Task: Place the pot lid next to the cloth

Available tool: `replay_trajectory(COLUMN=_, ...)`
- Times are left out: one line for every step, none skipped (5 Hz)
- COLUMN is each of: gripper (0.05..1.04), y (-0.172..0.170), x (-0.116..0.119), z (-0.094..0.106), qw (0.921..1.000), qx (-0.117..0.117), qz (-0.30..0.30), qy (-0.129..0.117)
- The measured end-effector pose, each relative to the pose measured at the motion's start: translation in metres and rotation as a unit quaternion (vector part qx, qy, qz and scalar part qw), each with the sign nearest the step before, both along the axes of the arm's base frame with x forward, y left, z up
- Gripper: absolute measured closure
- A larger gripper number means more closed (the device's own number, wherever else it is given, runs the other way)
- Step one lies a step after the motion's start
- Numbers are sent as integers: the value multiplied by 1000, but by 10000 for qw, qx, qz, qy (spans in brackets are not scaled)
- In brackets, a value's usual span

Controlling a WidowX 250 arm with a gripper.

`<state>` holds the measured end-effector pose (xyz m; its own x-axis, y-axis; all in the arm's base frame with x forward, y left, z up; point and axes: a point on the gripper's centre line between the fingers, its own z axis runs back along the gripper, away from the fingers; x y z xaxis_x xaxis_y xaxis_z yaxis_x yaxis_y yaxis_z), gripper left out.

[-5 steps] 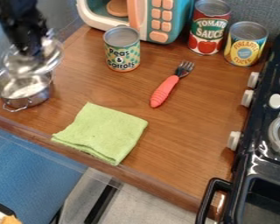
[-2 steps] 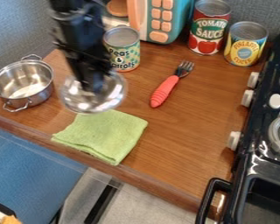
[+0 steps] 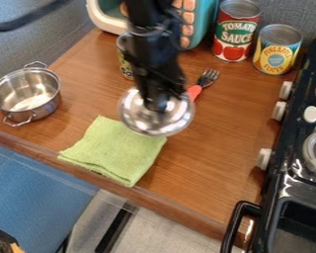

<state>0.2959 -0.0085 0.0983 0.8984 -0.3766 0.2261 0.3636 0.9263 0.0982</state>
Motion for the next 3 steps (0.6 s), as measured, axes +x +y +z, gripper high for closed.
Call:
replay_trajectory(gripper=794, y=-23, x=8, z=-17, qw=9992, qx=62, qz=-352, qy=155)
replay_trajectory(gripper=794, y=-36, x=12, z=-28, qw=9984, qx=-82, qz=-512, qy=239)
replay_trajectory(gripper=794, y=-50, x=17, z=-35, qw=9965, qx=-163, qz=-757, qy=308)
